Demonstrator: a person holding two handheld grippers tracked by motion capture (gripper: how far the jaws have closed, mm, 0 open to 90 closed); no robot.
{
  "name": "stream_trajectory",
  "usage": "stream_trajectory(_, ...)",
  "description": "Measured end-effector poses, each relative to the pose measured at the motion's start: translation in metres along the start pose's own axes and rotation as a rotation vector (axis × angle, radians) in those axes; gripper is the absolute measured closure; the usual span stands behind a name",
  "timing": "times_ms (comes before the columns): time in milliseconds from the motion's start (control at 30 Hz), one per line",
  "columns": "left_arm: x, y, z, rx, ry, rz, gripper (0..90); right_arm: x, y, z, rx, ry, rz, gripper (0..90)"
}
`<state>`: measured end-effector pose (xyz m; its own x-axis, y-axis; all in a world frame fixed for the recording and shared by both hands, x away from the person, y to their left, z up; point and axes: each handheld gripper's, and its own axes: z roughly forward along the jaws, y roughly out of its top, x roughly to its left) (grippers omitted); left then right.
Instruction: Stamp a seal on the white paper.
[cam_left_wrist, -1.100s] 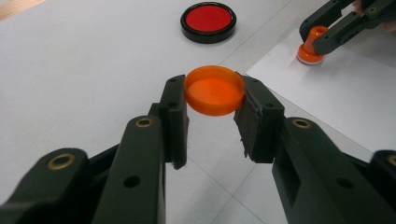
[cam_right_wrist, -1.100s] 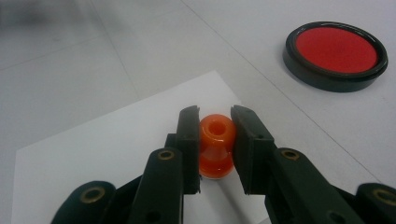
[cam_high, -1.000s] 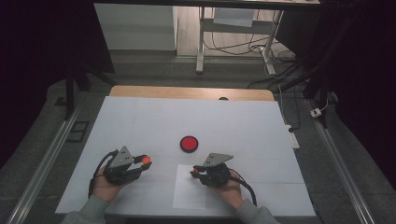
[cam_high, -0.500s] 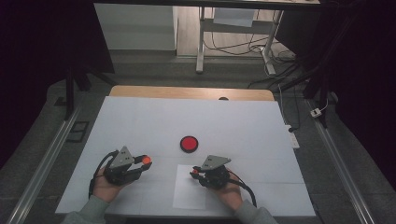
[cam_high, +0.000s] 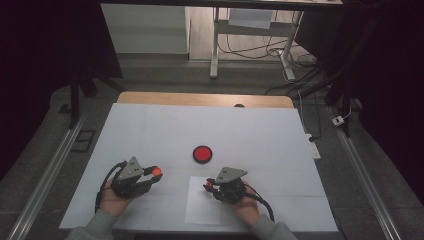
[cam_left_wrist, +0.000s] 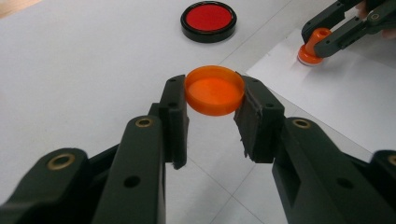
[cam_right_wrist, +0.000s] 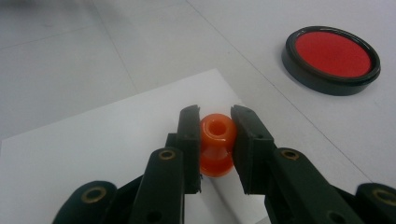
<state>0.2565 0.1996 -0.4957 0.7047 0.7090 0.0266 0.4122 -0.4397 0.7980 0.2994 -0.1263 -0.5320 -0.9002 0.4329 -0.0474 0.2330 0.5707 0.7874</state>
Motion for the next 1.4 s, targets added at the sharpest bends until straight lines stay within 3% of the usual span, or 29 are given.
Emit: stream_trajectory(1400,0.0014,-0.0008,-0.0014,-0.004,0.005,-0.004,64.6,-0.0002,-0.0003,0.0000,-0.004,0.001,-0.012,72.6)
